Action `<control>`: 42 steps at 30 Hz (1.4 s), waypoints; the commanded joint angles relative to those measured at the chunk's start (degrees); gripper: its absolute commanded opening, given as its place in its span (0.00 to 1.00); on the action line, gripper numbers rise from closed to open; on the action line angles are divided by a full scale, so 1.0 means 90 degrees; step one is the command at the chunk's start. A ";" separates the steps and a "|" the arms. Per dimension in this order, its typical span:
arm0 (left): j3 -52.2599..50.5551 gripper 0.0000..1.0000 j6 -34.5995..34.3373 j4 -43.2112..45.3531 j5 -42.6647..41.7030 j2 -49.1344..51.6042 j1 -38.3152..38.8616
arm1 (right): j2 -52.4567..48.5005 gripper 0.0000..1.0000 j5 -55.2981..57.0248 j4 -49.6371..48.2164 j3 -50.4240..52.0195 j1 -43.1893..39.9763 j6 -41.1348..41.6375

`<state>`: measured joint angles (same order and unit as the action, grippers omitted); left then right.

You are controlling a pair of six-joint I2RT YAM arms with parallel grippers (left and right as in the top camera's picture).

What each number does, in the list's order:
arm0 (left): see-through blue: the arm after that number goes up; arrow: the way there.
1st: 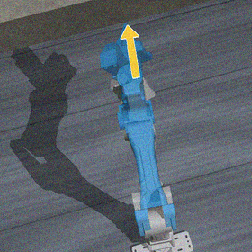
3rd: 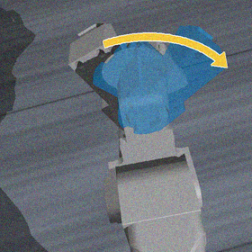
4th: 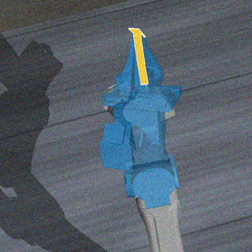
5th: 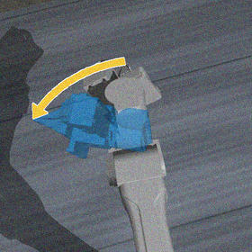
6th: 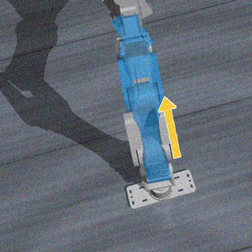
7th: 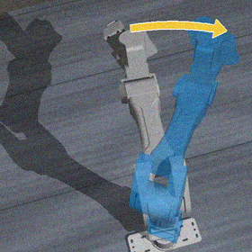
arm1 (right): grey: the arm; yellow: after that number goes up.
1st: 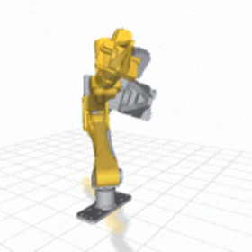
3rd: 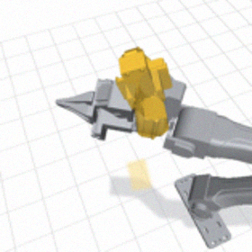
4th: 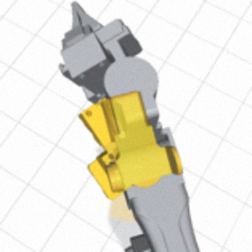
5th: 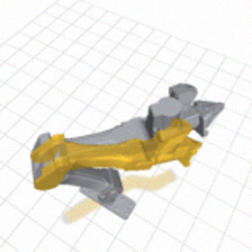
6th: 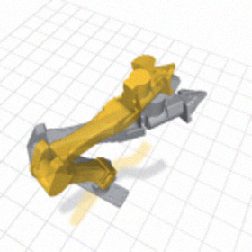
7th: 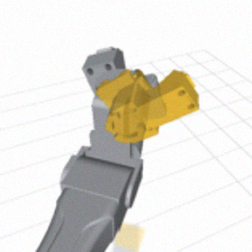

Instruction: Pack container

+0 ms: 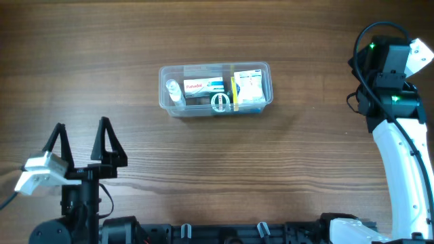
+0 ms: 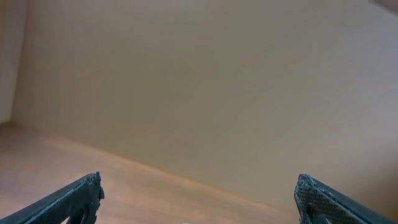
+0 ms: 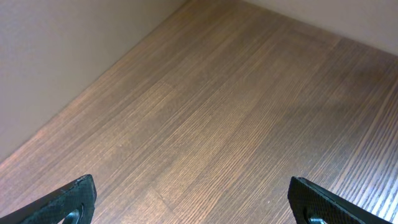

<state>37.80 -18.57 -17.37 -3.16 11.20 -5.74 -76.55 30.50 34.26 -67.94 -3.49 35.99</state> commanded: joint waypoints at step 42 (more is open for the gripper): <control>-0.4163 1.00 0.0180 0.3769 0.0576 -0.1226 0.0413 | -0.0056 1.00 0.0058 -0.0019 0.0022 0.0010 0.0058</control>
<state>2.00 -18.09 16.45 -2.22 0.84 -2.33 -76.55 30.50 34.26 -67.94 -3.49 35.97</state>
